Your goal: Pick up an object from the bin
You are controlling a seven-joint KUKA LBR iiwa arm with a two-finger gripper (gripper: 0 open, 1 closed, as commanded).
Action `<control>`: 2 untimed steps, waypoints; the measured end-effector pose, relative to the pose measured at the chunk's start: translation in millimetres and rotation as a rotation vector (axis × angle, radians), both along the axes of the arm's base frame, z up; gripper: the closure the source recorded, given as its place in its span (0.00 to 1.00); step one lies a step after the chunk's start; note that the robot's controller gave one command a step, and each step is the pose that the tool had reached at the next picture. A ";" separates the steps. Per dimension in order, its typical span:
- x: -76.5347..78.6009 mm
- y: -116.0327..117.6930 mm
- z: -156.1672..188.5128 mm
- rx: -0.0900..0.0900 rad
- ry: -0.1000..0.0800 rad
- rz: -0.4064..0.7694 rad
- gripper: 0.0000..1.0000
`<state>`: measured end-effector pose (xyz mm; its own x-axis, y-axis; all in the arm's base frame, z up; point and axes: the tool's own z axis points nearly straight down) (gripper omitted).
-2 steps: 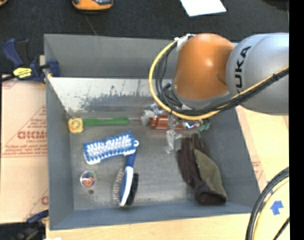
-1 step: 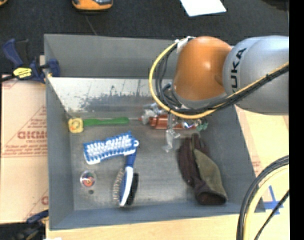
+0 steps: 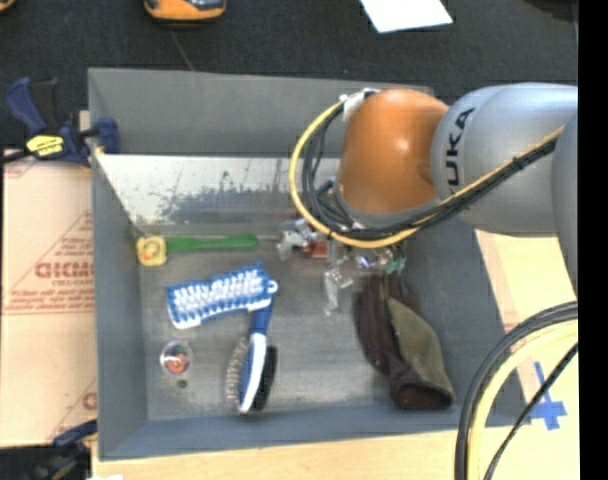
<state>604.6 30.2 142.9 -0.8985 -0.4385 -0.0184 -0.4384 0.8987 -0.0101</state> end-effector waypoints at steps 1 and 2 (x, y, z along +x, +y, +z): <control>20.9 20.9 35.9 -0.006 -0.007 0.211 0.00; 17.3 20.2 38.6 -0.002 -0.008 0.168 0.00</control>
Offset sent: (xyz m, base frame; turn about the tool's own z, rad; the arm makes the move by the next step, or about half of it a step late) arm 0.0062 0.0154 0.0270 0.0220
